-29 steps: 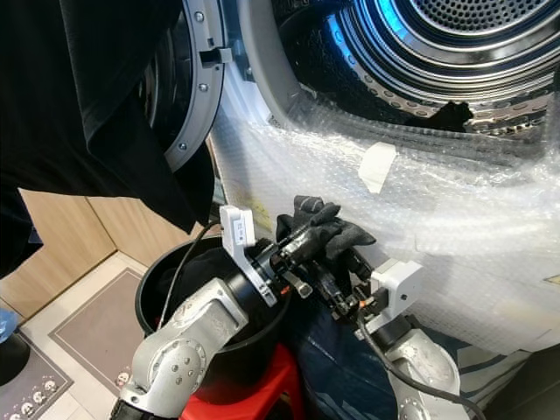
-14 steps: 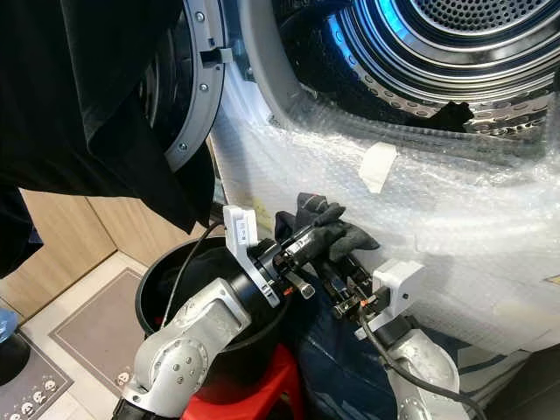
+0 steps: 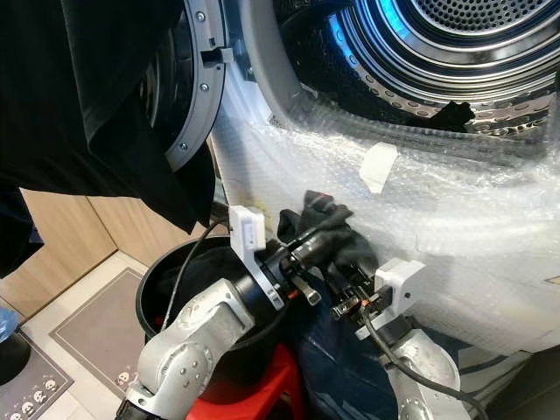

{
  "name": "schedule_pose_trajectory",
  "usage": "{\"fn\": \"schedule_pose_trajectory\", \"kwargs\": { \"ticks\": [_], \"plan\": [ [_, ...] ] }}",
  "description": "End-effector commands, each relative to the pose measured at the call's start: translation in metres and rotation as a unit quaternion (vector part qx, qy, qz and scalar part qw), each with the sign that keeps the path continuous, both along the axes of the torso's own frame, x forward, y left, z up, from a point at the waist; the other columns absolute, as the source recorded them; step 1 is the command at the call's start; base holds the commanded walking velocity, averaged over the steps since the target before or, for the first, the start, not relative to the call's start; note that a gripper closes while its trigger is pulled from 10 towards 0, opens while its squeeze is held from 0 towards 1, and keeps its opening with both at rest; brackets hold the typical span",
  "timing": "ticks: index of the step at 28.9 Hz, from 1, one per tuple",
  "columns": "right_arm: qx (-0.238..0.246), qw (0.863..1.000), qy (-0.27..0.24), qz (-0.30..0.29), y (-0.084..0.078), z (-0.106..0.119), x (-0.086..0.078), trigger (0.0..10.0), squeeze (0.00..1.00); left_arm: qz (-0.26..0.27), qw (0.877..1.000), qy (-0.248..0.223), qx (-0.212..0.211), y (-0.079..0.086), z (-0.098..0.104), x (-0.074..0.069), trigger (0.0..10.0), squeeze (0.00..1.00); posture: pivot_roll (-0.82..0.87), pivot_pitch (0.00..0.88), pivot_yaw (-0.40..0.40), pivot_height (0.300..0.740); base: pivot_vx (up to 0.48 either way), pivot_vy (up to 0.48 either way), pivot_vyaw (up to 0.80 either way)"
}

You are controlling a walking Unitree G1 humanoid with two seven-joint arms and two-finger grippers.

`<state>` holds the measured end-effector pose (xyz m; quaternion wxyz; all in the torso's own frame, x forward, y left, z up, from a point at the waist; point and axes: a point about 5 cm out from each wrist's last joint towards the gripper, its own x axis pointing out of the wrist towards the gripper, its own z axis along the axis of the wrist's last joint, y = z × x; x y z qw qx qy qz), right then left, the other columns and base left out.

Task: Clothes washing

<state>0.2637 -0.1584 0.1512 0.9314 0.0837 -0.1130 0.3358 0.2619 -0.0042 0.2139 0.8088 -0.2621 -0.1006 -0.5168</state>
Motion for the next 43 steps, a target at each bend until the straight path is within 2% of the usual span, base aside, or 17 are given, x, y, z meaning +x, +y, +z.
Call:
{"fn": "schedule_pose_trajectory", "kwargs": {
  "ticks": [1, 4, 7, 11, 15, 23, 28, 29, 30, 31, 32, 33, 37, 40, 43],
  "plan": [
    [0.002, 0.999, -0.025, 0.025, 0.007, 0.011, -0.002, 0.0, 0.0, -0.008, 0.999, -0.019, 0.027, -0.002, -0.004, -0.006, 10.0, 1.0, -0.13, 0.061, 0.068, 0.74, 0.0, 0.0, 0.0],
    [0.002, 0.999, -0.023, 0.028, 0.003, 0.011, -0.003, 0.0, 0.0, -0.01, 0.996, -0.061, 0.066, 0.003, -0.005, -0.009, 10.0, 1.0, -0.13, 0.061, 0.068, 0.74, 0.0, 0.0, 0.0],
    [-0.005, 0.999, -0.022, 0.034, 0.0, 0.009, -0.003, 0.0, 0.0, -0.002, 0.992, -0.088, 0.087, 0.008, -0.005, -0.01, 10.0, 1.0, -0.12, 0.061, 0.068, 0.74, 0.0, 0.0, 0.0],
    [-0.007, 0.999, -0.022, 0.036, -0.001, 0.009, -0.004, 0.0, 0.0, -0.002, 0.991, -0.098, 0.09, 0.009, -0.005, -0.011, 10.0, 1.0, -0.12, 0.061, 0.068, 0.74, 0.0, 0.0, 0.0],
    [-0.03, 0.998, -0.004, 0.055, -0.014, 0.001, -0.007, 0.0, 0.0, 0.012, 0.979, -0.156, 0.13, 0.027, 0.002, -0.015, 10.0, 1.0, -0.11, 0.061, 0.065, 0.74, 0.0, 0.0, 0.0],
    [-0.042, 0.998, 0.003, 0.037, -0.027, -0.003, 0.0, 0.0, 0.0, 0.01, 0.968, -0.19, 0.161, 0.035, 0.003, -0.023, 10.0, 1.0, -0.1, 0.061, 0.057, 0.74, 0.0, 0.0, 0.0],
    [-0.044, 0.999, 0.005, 0.018, -0.036, -0.003, 0.007, 0.0, 0.0, 0.019, 0.966, -0.201, 0.161, 0.035, 0.006, -0.028, 10.0, 1.0, -0.09, 0.057, 0.05, 0.74, 0.0, 0.0, 0.0],
    [-0.042, 0.999, 0.008, 0.011, -0.037, -0.004, 0.008, 0.0, 0.0, 0.025, 0.965, -0.208, 0.155, 0.036, 0.009, -0.028, 10.0, 0.17, -0.09, 0.055, 0.048, 0.74, 0.0, 0.0, 0.0],
    [-0.041, 0.999, 0.009, 0.004, -0.039, -0.004, 0.01, 0.4, 0.0, 0.033, 0.966, -0.211, 0.147, 0.036, 0.013, -0.027, 10.0, 0.0, -0.09, 0.055, 0.048, 0.74, 0.0, 0.0, 0.0],
    [-0.039, 0.999, 0.01, 0.002, -0.04, -0.005, 0.011, 4.1, 0.0, 0.033, 0.964, -0.214, 0.152, 0.036, 0.014, -0.027, 10.0, 0.0, -0.09, 0.053, 0.048, 0.74, 0.0, 0.0, 0.0],
    [-0.035, 0.999, 0.013, -0.001, -0.042, -0.005, 0.012, 9.1, 0.0, 0.032, 0.962, -0.217, 0.161, 0.036, 0.013, -0.027, 10.0, 0.0, -0.1, 0.051, 0.048, 0.74, 0.0, 0.0, 0.0],
    [-0.031, 0.999, 0.015, -0.002, -0.043, -0.005, 0.012, 10.0, 0.0, 0.031, 0.962, -0.218, 0.163, 0.036, 0.013, -0.028, 10.0, 0.0, -0.1, 0.051, 0.049, 0.74, 0.0, 0.0, 0.0],
    [-0.027, 0.999, 0.019, 0.009, -0.047, -0.007, 0.011, 10.0, 0.0, 0.027, 0.959, -0.22, 0.178, 0.037, 0.009, -0.029, 10.0, 0.0, -0.1, 0.049, 0.049, 0.74, 0.0, 0.0, 0.0],
    [-0.037, 0.997, 0.041, 0.045, -0.054, -0.011, 0.005, 10.0, 0.0, -0.005, 0.957, -0.204, 0.204, 0.041, 0.0, -0.033, 10.0, 0.0, -0.1, 0.043, 0.055, 0.74, 0.0, 0.0, 0.0],
    [-0.045, 0.996, 0.055, 0.047, -0.059, -0.013, 0.007, 10.0, 0.0, -0.025, 0.957, -0.192, 0.216, 0.046, -0.007, -0.035, 10.0, 0.0, -0.1, 0.043, 0.055, 0.74, 0.0, 0.0, 0.0]
  ]
}}
